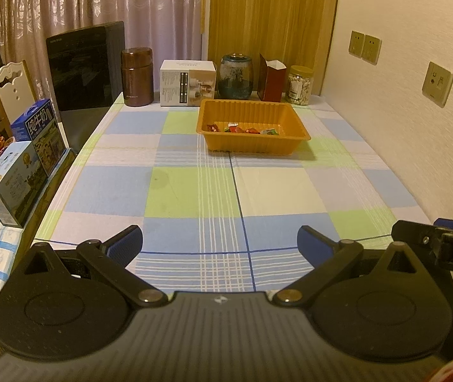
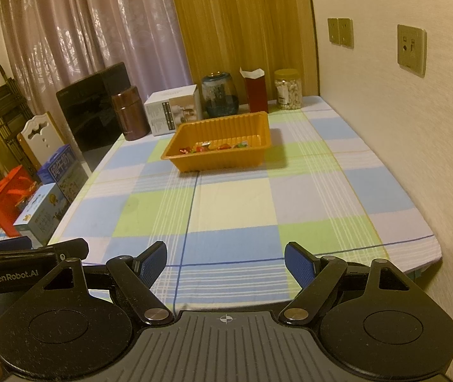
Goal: Organize snacks
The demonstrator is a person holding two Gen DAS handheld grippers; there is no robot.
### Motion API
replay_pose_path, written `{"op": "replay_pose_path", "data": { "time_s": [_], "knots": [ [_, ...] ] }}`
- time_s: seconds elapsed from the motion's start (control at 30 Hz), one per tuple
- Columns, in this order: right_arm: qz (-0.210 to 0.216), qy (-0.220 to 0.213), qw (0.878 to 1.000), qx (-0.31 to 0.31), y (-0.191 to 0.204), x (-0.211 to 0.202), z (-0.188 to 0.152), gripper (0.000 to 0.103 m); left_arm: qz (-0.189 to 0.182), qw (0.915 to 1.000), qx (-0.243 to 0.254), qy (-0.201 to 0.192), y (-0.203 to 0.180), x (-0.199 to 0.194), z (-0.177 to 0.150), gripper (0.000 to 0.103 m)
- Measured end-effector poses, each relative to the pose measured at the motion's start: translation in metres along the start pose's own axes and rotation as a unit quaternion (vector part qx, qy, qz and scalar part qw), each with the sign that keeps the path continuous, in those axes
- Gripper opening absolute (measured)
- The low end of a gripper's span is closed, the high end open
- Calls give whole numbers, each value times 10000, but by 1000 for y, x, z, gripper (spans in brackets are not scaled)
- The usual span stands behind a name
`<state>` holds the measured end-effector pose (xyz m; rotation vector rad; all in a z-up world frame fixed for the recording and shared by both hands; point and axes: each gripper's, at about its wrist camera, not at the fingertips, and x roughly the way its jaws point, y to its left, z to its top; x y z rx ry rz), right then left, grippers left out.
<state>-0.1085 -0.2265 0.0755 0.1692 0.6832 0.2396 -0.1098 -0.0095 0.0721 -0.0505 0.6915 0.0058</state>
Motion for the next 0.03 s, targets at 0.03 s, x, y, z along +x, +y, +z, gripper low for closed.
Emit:
{"op": "replay_pose_path", "data": {
  "time_s": [0.03],
  "knots": [
    [-3, 7, 10000, 1, 0, 0, -1, 81, -6, 10000, -6, -1, 1, 0, 1, 103]
  ]
}}
